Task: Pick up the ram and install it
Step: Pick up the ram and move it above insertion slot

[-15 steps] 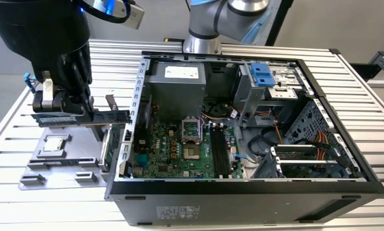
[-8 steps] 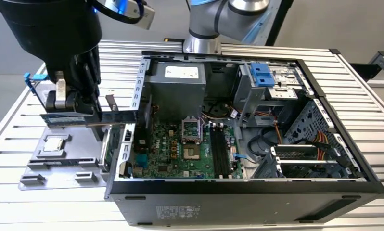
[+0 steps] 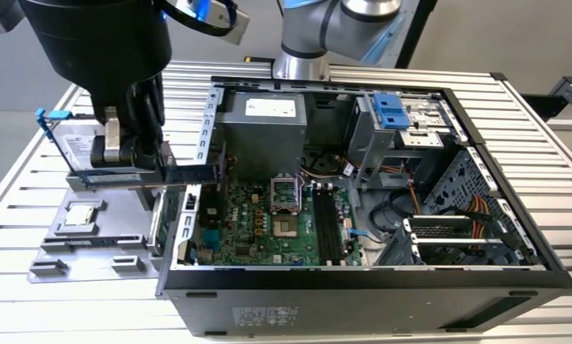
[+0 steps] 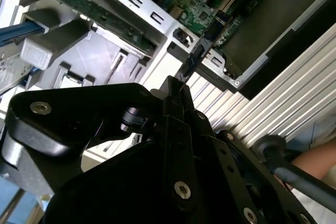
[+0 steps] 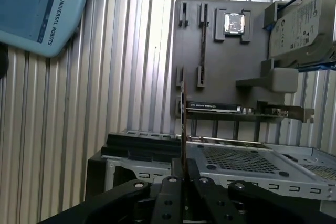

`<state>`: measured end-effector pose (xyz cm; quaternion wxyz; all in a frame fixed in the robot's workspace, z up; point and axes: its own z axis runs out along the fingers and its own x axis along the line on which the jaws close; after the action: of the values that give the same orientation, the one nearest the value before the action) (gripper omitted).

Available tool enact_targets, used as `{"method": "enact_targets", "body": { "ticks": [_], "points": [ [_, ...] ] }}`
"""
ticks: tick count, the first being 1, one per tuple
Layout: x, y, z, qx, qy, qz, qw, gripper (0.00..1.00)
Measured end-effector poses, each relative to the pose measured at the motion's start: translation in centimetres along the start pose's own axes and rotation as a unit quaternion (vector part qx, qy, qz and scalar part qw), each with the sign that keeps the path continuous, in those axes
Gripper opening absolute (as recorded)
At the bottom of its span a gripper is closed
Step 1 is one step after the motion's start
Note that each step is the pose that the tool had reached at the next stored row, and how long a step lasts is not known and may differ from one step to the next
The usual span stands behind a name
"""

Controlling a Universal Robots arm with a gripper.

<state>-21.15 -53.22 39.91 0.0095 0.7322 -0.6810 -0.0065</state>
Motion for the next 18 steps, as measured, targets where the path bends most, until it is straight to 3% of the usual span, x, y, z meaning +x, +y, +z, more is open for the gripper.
{"method": "enact_targets", "body": {
  "ticks": [18],
  "points": [
    [0.21,-2.95,-0.07,0.0,0.0,-0.001,1.0,0.0]
  ]
}}
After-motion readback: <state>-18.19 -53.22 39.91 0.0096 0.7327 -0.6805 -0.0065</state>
